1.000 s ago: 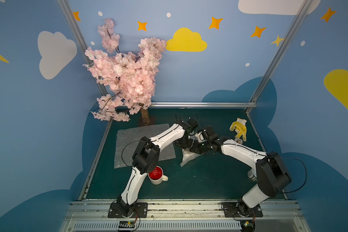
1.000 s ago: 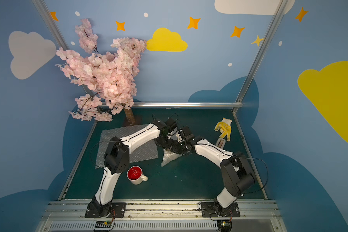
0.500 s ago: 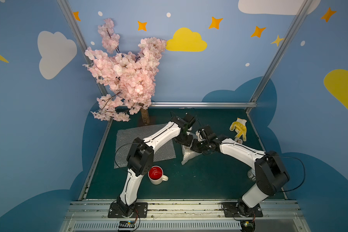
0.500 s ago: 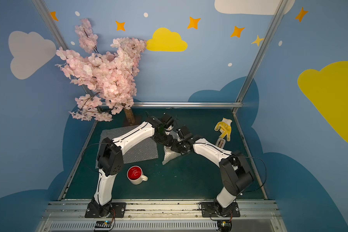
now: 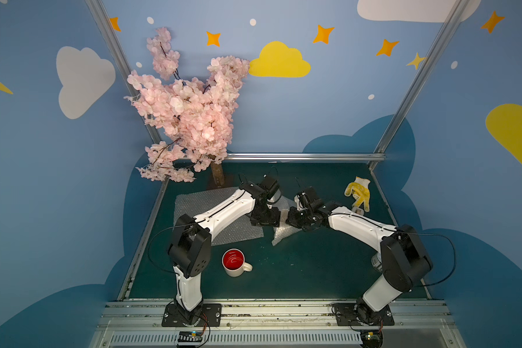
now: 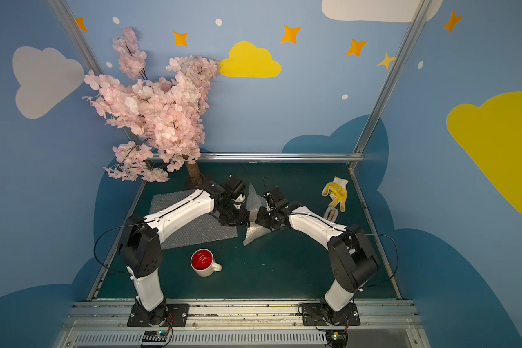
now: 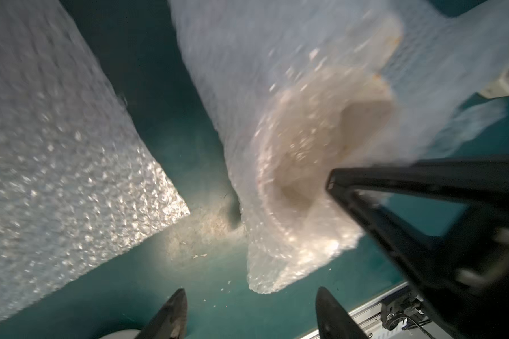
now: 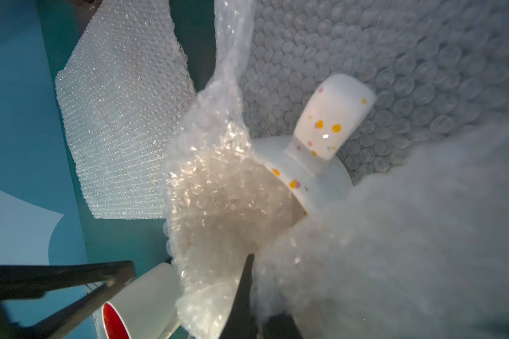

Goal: Wrap mugs in bubble wrap
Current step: Wrap the mug in bubble wrap.

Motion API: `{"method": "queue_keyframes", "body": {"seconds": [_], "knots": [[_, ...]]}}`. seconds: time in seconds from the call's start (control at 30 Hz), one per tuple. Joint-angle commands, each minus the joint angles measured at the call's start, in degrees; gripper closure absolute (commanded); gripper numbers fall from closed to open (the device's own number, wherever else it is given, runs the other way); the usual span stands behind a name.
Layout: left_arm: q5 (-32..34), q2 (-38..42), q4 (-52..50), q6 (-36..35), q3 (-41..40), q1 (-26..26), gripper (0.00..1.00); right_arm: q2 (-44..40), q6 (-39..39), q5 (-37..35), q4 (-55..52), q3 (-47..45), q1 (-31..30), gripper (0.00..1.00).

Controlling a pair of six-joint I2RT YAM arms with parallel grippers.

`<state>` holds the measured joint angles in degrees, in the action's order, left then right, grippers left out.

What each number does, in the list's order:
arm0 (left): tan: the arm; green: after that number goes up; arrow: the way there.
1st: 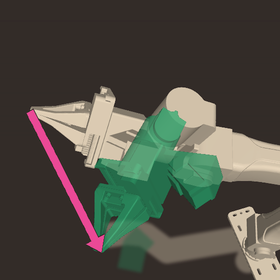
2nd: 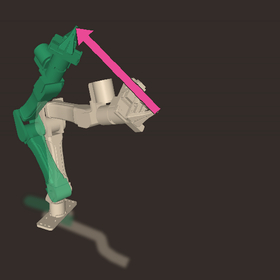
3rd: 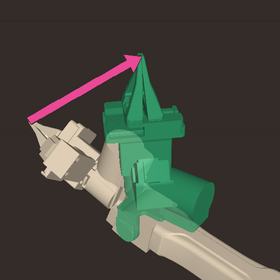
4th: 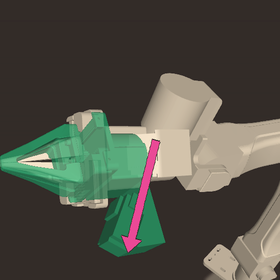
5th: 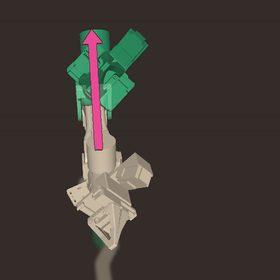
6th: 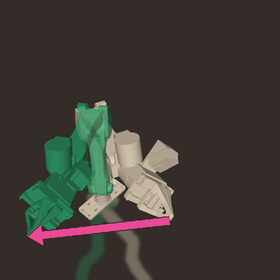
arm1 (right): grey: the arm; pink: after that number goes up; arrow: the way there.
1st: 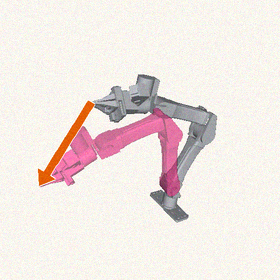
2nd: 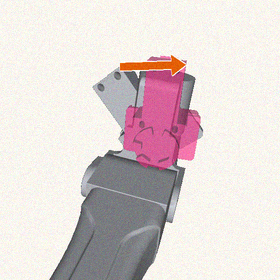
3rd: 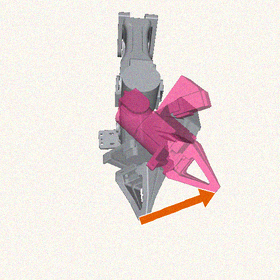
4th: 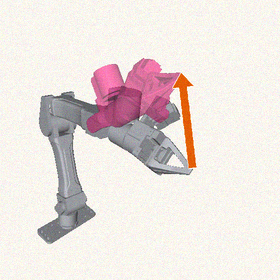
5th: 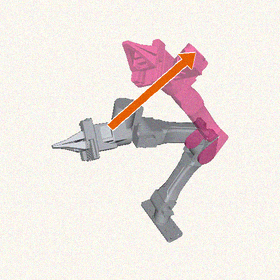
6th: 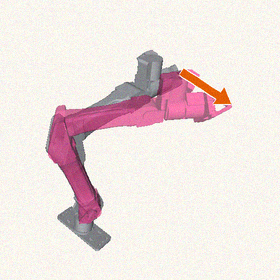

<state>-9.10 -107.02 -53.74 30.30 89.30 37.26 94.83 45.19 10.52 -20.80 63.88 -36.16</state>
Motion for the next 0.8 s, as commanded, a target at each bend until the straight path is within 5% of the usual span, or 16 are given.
{"method": "queue_keyframes", "body": {"seconds": [0.0, 0.27, 0.77], "knots": [[-2.66, 2.36, 7.42, 7.06, -2.41, 0.1, 0.3, 0.8, 0.34, -3.25, -0.56, 0.09, 0.05, 1.0], [-3.47, 4.7, 15.74, 14.72, -7.34, -0.17, 0.28, 0.01, 0.51, -3.71, -0.74, -0.19, 0.1, 1.0], [-5.81, -0.32, 14.76, 16.21, -6.3, -0.6, 0.35, -0.08, 1.3, -4.37, -0.47, 0.19, -0.04, 1.0]]}}
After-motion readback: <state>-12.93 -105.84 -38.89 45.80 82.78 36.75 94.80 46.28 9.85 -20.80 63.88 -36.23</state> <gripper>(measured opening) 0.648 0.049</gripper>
